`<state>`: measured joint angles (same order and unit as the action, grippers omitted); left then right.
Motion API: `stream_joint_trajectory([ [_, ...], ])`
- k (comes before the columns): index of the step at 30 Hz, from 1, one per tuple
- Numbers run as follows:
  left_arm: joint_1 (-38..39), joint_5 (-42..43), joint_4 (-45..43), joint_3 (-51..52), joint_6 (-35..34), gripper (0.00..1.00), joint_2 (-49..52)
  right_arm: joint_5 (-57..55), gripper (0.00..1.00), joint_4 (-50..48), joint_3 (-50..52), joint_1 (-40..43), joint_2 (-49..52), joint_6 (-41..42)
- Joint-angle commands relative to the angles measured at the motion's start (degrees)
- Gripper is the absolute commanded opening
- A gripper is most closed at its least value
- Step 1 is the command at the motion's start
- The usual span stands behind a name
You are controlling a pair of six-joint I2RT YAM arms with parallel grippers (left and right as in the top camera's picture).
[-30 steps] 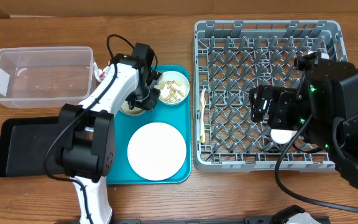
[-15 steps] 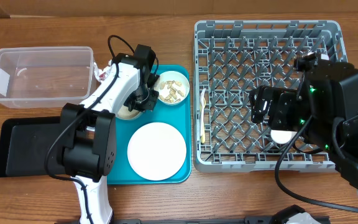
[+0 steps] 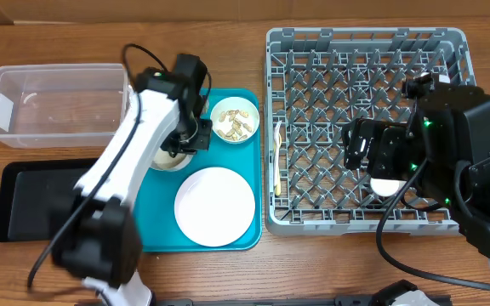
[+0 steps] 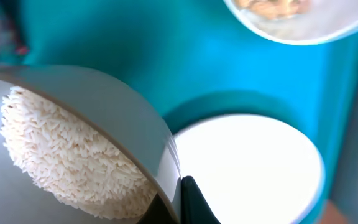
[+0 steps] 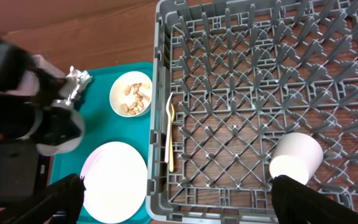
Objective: Sort waste into correct bins and load items into the dishwasher rack
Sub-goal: 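Lift the rice bowl with the left gripper and carry it over the black tray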
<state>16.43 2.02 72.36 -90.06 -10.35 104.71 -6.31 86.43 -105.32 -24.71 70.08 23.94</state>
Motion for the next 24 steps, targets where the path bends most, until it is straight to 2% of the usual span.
stream_joint_trajectory([
  [1,0.17,0.76,1.7,-0.66,-5.73,0.04,-6.84,-0.52,1.0,0.13,-0.13,0.37,-0.02,-0.33],
  [8,-3.08,0.33,6.12,-0.52,-14.49,0.04,-14.97,-0.52,1.0,0.24,-0.13,0.37,-0.02,-0.31],
  [14,-11.61,-2.1,10.36,0.85,-16.76,0.04,-19.69,-0.5,1.0,0.33,-0.13,0.37,-0.02,-0.31],
  [20,-24.37,-1.53,9.22,6.99,-15.39,0.04,-24.33,-0.5,1.0,0.33,-0.13,0.37,-0.02,-0.31],
  [24,-34.14,7.91,4.28,13.99,-7.5,0.04,-25.92,-0.5,1.0,0.46,-0.13,0.37,-0.02,-0.31],
])
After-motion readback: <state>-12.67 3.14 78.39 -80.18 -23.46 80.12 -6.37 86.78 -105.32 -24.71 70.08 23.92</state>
